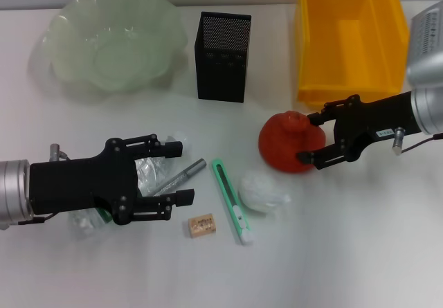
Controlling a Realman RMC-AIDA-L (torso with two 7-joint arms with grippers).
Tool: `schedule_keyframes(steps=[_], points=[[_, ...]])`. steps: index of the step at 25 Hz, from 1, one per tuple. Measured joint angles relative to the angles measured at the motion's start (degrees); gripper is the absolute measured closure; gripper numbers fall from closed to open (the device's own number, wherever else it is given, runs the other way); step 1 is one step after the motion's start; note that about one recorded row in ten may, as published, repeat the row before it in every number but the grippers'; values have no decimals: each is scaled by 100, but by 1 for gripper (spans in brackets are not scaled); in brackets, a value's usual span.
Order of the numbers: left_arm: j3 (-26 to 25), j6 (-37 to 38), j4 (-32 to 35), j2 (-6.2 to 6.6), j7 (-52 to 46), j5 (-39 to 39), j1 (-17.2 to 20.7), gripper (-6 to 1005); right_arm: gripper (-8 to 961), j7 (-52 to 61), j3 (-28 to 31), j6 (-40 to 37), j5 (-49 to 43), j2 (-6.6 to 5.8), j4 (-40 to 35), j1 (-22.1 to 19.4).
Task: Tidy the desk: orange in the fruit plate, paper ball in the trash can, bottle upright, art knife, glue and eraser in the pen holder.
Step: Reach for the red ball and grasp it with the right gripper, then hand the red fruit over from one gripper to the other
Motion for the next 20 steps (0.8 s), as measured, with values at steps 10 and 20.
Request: schedule_keyframes(steps=[10,20], points=[[-3,17,0,-3,11,0,2,233,178,-3,-222,287,1,65,70,0],[-3,17,0,-12,7,0,1,233,573,-137,-157,-211,442,68,-486,-380]])
